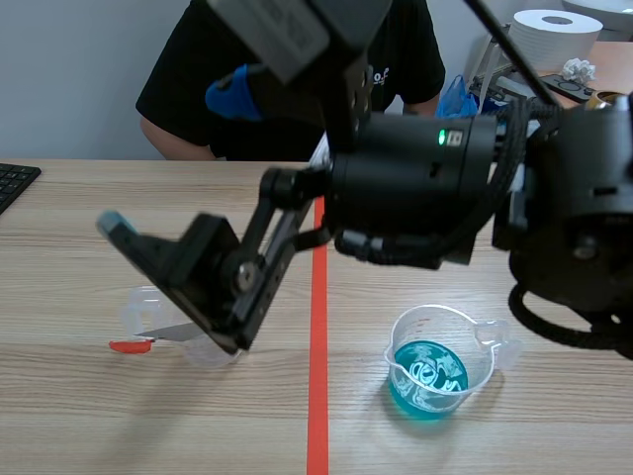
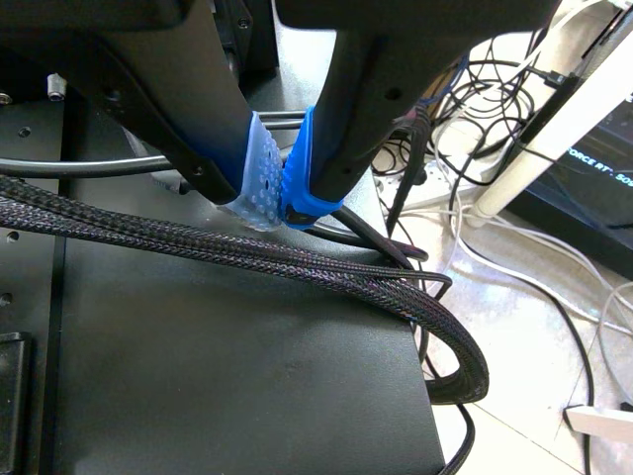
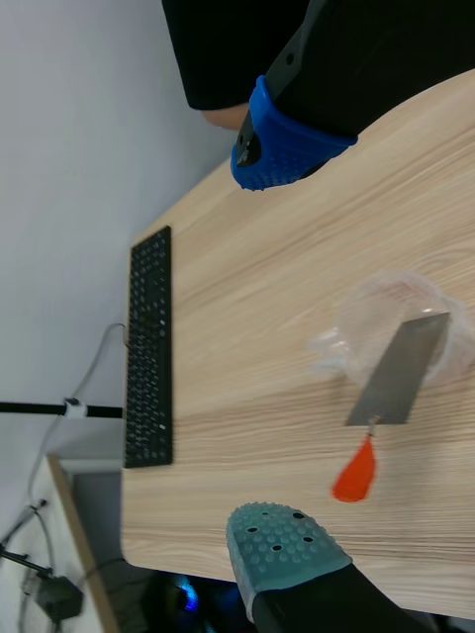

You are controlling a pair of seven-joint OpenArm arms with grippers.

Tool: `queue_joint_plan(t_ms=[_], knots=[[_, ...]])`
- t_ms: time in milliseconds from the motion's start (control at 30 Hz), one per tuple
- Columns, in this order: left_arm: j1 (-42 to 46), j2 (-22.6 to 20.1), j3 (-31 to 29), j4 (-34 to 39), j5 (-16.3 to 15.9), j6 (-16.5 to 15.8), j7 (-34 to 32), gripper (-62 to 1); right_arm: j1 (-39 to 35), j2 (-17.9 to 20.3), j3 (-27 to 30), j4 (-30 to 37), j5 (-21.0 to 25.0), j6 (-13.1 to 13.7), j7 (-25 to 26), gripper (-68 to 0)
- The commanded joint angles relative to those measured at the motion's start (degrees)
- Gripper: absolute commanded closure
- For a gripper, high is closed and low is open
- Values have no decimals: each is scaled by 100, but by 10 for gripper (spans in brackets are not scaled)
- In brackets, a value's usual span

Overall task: Do the redox reaction experiment.
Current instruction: 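Lift the metal plate out of the left beaker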

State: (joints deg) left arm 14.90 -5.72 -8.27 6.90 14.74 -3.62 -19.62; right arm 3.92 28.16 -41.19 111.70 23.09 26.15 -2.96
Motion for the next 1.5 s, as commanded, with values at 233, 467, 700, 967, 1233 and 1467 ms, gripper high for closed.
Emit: queue_joint_plan(t_ms=[233,467,700,967,1233,1467], knots=[[15,-2,-11,66,-13,-13,-26,-42,81,503,-656,-695,-1095,37,1458,-679],[15,-2,-11,66,-13,-13,-26,-42,90,286,-879,-1410,-1672,-2,2302,-679],[15,-2,-11,66,-13,-13,-26,-42,103,-470,-964,-2194,-2413,-2,2398,-679],[15,-2,-11,66,-13,-13,-26,-42,413,-1185,-1115,-2896,-2704,-247,2382,-679],[15,-2,-11,66,-13,-13,-28,-42,658,-1355,-1141,-3016,-2769,-284,2306,-679],[15,-2,-11,66,-13,-13,-26,-42,658,-1340,-1139,-3016,-2898,-282,2070,-664]])
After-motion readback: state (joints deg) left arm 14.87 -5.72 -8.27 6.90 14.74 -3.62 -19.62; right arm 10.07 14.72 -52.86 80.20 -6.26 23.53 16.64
